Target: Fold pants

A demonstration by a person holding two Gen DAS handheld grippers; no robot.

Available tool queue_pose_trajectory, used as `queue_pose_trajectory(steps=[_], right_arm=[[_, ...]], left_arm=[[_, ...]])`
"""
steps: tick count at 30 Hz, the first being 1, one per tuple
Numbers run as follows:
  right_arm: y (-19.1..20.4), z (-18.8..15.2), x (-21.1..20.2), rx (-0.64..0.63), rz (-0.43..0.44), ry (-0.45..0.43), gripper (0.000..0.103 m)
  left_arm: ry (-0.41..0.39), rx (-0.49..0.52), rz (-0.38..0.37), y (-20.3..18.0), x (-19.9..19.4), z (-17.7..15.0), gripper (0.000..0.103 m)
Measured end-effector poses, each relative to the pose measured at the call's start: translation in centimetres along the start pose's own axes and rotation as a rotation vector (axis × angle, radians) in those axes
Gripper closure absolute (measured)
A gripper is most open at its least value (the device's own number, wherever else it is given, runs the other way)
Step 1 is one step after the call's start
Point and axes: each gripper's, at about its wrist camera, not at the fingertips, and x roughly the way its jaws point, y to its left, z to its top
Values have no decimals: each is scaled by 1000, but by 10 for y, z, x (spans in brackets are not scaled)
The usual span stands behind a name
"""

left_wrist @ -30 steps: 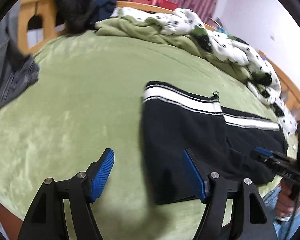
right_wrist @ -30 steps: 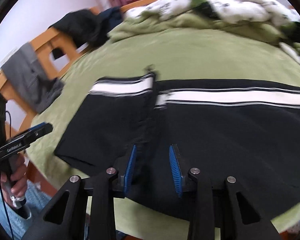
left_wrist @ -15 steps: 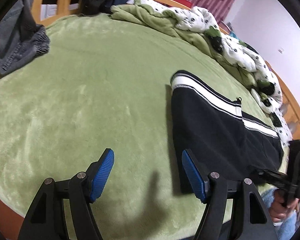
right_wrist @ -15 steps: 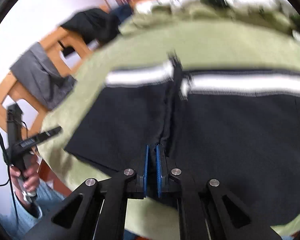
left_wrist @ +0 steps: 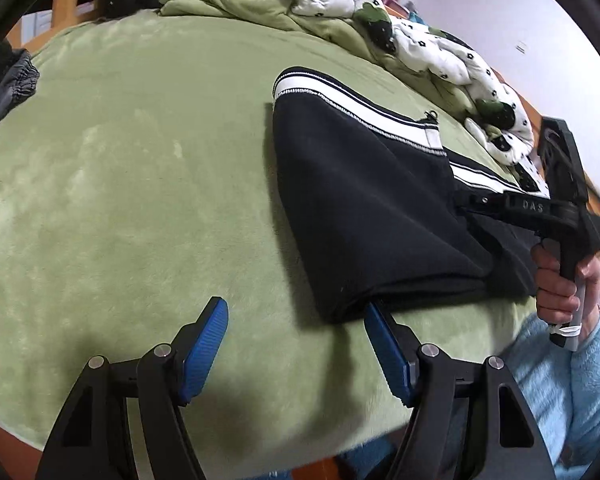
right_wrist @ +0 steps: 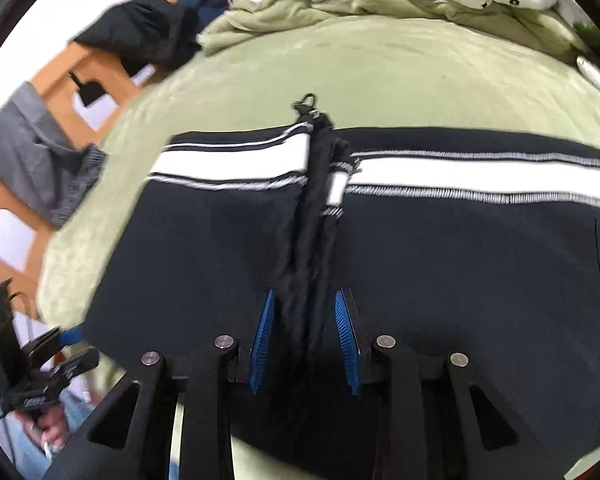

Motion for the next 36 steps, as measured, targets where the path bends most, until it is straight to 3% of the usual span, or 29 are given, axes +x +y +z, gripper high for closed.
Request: queue_pose_trajectory(steps=[5,8,9,10,13,17,20,23,26,29,32,34,36], right_arm=[[-10,21,34,99,83,67,65],[-11,27,44,125,104,55,61],[-8,27,44,119,103,46,65],[-6,27,45,105,98,34,82],[-10,26,42,95,126,5,88],[-32,27,15,195,221,-77,89],[-46,25,-9,184,115,-160,89],[-71,22,-17,216,122,-145,89],[-92,19,-22,217,25,-162,89],[-112,16,-22,266,57,-150,89],[-109,14,-12,207,-5,-119,84],[-105,11,-16,185,-58,-114,78],[-108,4,-33,226,-58,-144,78]], left_arm=[[-78,35,95,-14,15,-4,35],[-136,15,127,-16,15,-8,34],[-157,-2,137,-17,15,-10,34],[-180,-20,150,-18,14,-13,34],[-228,-40,203,-24,16,-17,34],[-234,-42,229,-28,14,-16,33],[-215,-45,192,-31,13,-14,33],[-203,-21,195,-44,16,-13,33],[-197,13,215,-55,17,-18,34],[-185,23,235,-59,17,-18,35],[-131,32,231,-59,14,-15,35],[-118,26,186,-60,0,-17,35],[-154,10,128,-61,-23,-25,35]])
